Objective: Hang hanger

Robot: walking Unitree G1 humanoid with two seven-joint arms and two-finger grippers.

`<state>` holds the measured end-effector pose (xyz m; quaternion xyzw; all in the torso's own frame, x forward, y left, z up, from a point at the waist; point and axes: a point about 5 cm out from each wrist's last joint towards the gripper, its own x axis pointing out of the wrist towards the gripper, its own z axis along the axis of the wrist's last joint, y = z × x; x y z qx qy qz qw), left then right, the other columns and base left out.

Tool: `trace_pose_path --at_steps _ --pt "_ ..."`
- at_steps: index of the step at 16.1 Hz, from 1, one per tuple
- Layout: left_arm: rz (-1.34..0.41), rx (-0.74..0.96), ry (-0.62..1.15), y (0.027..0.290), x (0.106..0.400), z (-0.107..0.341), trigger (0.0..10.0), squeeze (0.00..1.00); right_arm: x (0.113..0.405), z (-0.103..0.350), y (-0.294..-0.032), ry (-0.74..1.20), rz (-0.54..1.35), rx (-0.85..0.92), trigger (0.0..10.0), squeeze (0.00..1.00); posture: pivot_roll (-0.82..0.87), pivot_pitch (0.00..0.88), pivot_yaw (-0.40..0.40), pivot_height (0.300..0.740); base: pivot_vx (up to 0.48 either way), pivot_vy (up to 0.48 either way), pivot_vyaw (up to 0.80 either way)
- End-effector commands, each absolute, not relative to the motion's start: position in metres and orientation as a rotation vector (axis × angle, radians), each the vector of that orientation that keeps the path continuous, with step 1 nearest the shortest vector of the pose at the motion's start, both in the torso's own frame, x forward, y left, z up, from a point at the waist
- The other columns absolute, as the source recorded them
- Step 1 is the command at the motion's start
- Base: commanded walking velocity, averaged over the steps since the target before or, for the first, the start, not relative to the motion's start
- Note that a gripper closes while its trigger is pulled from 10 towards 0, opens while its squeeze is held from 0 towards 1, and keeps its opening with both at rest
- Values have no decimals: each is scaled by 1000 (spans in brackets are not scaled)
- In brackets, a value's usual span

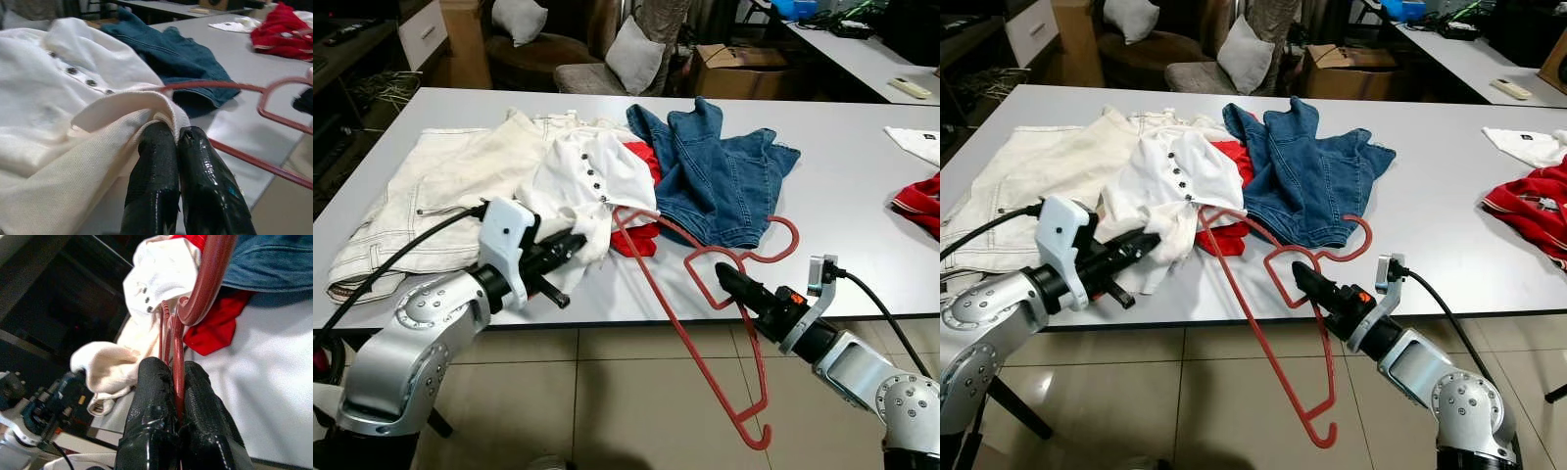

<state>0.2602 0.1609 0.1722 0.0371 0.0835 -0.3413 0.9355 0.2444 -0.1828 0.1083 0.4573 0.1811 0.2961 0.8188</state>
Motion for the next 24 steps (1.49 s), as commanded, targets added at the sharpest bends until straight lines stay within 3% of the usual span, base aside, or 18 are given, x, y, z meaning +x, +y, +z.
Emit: trace_pose_path --at_steps 1,9,13,16,24 --pt "-736 80 186 157 258 170 0 0 247 117 -185 334 644 969 10000 0 -34 0 -9 740 0 0 0" --pt "-796 86 207 153 248 169 0 0 265 103 -174 415 642 975 10000 0 -2 0 -36 740 0 0 0" --pt "-713 70 164 160 256 174 0 0 260 108 -178 370 656 995 10000 0 -5 0 -35 740 0 0 0" --pt "-789 60 190 154 250 171 0 0 271 107 -182 331 609 1029 10000 0 -18 0 -21 740 0 0 0" --pt "-895 56 142 145 243 180 0 0 294 94 -155 418 621 1062 10000 0 11 0 -44 740 0 0 0"
